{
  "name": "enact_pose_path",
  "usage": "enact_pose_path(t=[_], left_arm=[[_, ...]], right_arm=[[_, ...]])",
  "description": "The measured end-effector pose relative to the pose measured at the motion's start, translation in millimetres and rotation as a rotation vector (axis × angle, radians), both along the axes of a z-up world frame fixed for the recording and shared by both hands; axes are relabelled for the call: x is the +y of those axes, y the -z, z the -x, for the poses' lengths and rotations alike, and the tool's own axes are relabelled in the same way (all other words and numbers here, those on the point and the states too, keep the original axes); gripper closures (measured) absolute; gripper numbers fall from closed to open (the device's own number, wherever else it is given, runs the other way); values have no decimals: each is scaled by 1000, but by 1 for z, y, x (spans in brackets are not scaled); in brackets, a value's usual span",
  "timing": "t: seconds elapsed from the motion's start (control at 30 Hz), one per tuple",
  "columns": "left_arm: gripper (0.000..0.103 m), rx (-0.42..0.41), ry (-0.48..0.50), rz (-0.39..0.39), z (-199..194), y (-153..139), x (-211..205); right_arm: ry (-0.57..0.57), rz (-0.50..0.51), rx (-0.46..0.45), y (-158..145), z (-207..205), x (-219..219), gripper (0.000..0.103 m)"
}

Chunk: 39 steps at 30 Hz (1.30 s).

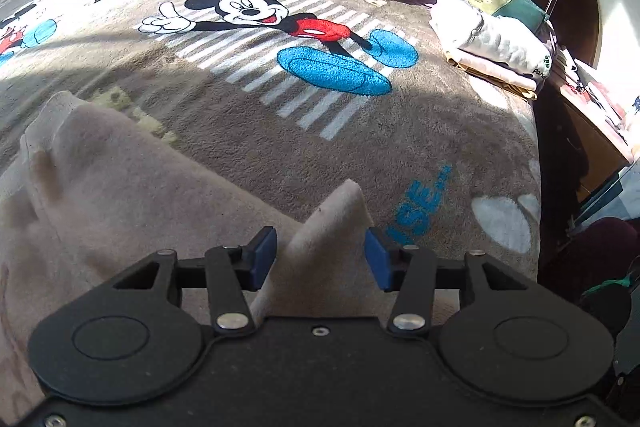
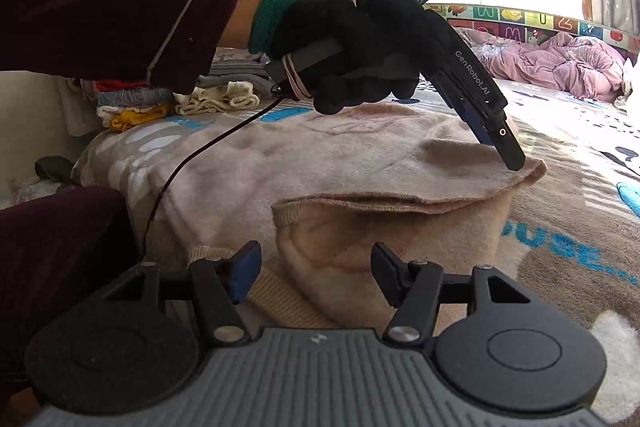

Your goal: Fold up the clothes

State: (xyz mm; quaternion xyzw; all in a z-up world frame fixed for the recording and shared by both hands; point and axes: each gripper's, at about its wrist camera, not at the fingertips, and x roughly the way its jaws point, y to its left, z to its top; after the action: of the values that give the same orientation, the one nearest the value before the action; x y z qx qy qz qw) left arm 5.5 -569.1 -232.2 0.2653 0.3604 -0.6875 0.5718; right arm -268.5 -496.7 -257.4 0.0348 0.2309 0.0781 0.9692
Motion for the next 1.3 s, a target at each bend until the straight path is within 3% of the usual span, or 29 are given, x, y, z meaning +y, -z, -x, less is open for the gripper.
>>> enact_pose_path(t=[0.03,0.1,0.13,0.2,0.33,0.47,0.77,0.97,1.3], left_arm=[[71,12,-8,-5,-3,3,1],[89,42,-29,44,-7,2,8],[93,81,-53,92,-12,-1,16],[94,143,-139,169,-26,-4,30],[95,208,-318,251,-50,0,54],[95,234,-392,295,-59,2,61],[95,246,-465,313,-61,11,51],[95,201,-505,246,-58,25,41],[95,140,-481,209,-52,29,30]], right_arm=[[-5,-3,8,1,-2,1,42],[-12,-23,5,1,-4,1,42],[-12,-34,2,0,-5,-1,42],[-8,-53,1,-1,-6,-3,42],[-17,-70,16,1,-5,-6,42],[-18,-80,28,2,-1,-9,42],[-9,-131,42,0,9,-13,40],[-10,-139,46,-2,13,-12,39],[-16,-119,57,-8,18,-5,36]])
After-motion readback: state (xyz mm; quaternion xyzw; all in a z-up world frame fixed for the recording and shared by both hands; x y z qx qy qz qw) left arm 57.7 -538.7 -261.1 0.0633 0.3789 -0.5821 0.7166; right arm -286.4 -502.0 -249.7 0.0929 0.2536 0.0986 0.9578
